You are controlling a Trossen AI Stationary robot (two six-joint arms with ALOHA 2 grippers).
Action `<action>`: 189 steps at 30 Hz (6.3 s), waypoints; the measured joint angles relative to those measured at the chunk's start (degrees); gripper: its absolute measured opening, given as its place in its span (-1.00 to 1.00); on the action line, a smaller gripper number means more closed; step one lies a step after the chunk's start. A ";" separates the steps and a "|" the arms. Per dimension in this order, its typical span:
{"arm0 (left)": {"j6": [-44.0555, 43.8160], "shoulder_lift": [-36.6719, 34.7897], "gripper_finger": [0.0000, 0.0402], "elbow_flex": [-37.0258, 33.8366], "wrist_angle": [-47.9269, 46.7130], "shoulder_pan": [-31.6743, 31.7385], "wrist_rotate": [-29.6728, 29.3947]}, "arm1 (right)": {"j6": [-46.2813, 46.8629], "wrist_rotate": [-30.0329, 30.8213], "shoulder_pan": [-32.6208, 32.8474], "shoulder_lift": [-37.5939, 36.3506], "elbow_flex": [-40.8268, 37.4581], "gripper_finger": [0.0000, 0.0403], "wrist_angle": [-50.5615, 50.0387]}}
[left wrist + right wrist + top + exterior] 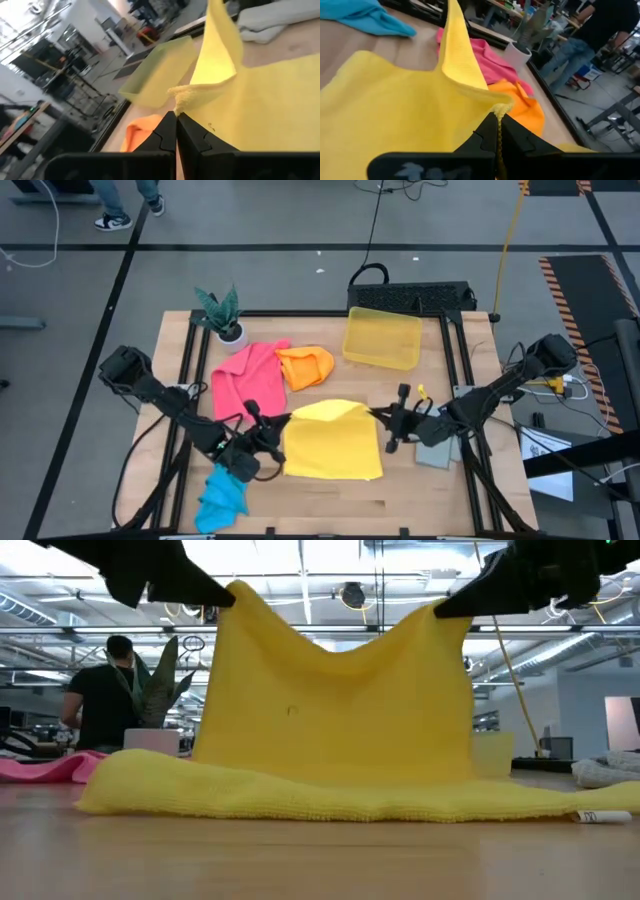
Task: Fold microfiber towels
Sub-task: Fold the yellow kitchen towel
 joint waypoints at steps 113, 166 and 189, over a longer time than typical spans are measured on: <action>-1.08 4.59 -0.99 -3.85 1.95 -4.90 0.68 | -5.42 2.35 4.76 11.26 3.50 -1.00 -6.16; -23.29 16.83 -0.61 -2.26 0.73 -11.09 27.36 | 11.45 -22.83 9.61 24.34 0.90 -0.62 5.60; -25.97 13.60 -0.82 3.32 -9.47 -1.71 37.30 | 24.45 -31.10 1.29 20.26 -2.21 -0.95 8.61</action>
